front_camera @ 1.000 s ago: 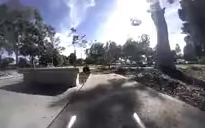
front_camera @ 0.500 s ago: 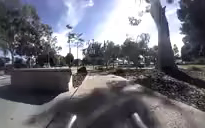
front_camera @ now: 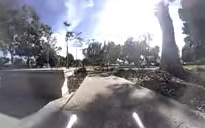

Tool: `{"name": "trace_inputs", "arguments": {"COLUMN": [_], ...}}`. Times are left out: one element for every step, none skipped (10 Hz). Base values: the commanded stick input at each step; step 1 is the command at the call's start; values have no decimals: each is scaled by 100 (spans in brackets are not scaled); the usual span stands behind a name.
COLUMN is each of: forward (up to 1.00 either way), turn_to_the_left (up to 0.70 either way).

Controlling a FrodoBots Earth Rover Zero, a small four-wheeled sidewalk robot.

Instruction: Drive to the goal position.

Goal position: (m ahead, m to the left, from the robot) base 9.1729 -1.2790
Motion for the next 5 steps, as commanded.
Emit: {"name": "trace_inputs", "arguments": {"forward": [100, 100, 100, 100, 100], "turn_to_the_left": [0, 0, 0, 0, 0]}}
